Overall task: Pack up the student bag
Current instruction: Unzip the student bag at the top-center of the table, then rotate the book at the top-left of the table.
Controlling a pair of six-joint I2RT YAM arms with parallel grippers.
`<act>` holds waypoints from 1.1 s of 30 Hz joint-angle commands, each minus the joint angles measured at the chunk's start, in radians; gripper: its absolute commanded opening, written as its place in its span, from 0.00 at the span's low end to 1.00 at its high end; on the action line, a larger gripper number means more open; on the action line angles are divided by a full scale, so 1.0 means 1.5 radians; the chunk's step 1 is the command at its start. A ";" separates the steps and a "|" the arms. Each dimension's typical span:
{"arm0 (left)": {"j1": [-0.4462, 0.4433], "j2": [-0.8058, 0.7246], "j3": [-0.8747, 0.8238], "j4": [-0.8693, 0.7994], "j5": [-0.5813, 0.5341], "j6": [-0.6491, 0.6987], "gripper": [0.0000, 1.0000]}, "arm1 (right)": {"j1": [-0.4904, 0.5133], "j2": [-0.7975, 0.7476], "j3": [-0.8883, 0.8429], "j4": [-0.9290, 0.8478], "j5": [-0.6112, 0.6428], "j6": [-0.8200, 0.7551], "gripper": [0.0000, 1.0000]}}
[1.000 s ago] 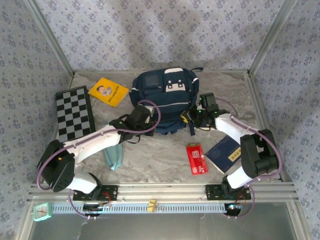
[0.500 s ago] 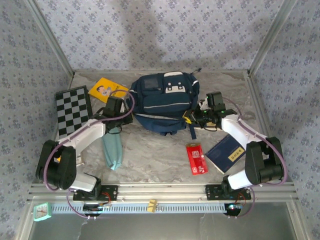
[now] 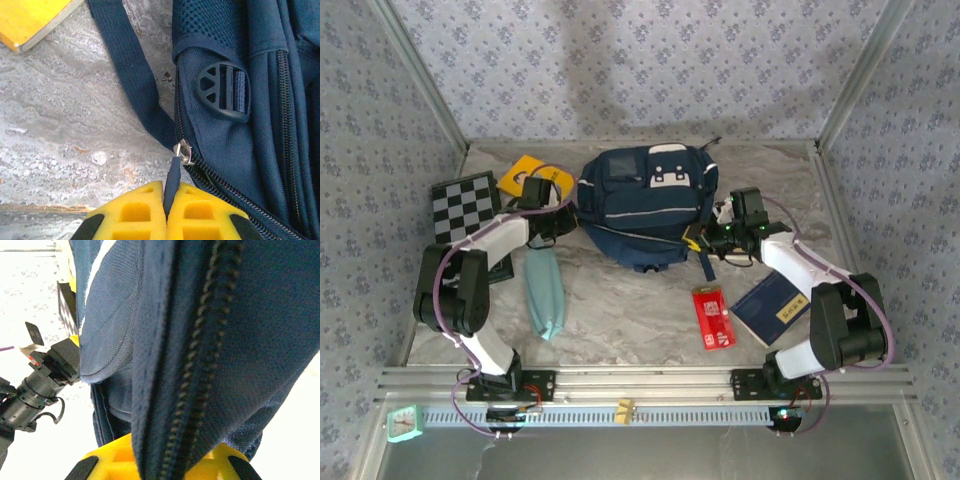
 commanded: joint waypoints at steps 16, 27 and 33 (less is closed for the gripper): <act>0.032 -0.014 0.024 -0.008 -0.111 0.036 0.21 | 0.004 0.082 0.043 -0.026 0.054 -0.067 0.08; 0.082 -0.098 0.025 -0.096 -0.081 -0.036 0.57 | 0.054 -0.016 0.090 -0.182 0.249 -0.148 0.60; 0.108 -0.035 0.110 -0.131 -0.087 -0.085 0.69 | 0.158 0.025 0.176 -0.210 0.349 -0.199 0.72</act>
